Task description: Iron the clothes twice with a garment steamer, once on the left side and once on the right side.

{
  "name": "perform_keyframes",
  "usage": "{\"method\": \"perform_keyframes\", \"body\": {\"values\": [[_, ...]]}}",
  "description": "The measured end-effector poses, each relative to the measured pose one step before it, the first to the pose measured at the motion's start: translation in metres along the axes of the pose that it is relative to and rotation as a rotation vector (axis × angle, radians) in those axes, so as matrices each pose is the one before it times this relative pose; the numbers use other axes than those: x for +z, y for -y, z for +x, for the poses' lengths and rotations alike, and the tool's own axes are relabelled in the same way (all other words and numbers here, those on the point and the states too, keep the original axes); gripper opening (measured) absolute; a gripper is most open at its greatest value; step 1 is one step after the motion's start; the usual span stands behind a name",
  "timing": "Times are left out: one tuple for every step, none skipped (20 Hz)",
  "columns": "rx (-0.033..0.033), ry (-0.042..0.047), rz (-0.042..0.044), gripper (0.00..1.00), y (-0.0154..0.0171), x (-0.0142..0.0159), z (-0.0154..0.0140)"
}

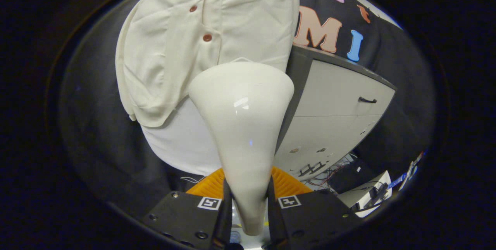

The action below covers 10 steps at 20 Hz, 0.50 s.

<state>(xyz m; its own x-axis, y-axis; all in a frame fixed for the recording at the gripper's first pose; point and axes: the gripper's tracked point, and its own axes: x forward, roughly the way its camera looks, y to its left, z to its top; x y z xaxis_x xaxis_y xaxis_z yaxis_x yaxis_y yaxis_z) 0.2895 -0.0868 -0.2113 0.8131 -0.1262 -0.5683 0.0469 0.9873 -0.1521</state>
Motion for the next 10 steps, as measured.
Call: {"method": "perform_keyframes", "body": {"values": [[0.00147, 0.02067, 0.00863, 0.39, 0.00055, 0.00598, -0.00883], [0.00267, 0.02104, 0.00340, 0.39, 0.00001, 0.00665, -0.01013], [-0.00404, 0.02990, -0.00182, 0.39, 0.00107, 0.00825, -0.00843], [-0.00377, 0.02135, -0.00239, 0.38, 0.00143, 0.00708, -0.00892], [0.00178, 0.01788, 0.00083, 0.39, 0.00006, 0.00836, -0.00818], [0.00434, 0.01640, -0.00030, 0.39, -0.00096, 0.00816, -0.00780], [0.00124, 0.01951, -0.00182, 0.39, 0.00208, 0.00693, -0.00452], [0.00177, 0.01418, -0.00255, 0.39, 0.00019, 0.00771, -0.00618], [0.00323, 0.02611, -0.00455, 0.39, -0.00052, 0.00971, -0.00610], [0.00340, 0.02439, -0.00541, 0.38, 0.00144, 0.00859, -0.00529]]}}
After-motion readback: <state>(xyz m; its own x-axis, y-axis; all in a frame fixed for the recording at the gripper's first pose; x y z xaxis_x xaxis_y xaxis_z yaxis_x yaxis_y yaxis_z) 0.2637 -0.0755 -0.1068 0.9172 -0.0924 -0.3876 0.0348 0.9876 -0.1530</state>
